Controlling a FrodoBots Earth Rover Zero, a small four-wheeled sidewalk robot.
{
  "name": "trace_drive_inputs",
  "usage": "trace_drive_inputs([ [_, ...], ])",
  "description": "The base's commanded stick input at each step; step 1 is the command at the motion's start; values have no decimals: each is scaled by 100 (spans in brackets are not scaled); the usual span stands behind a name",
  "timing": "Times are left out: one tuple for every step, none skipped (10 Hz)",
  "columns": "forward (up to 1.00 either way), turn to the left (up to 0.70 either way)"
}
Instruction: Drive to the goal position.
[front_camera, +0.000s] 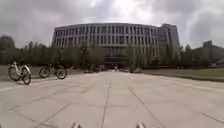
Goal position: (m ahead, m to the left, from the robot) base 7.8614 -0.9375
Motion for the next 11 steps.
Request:
trace_drive_inputs([
  [60,0],
  [60,0],
  [60,0],
  [60,0],
  [60,0],
  [60,0],
  [60,0],
  [60,0],
  [60,0],
  [60,0],
  [60,0],
])
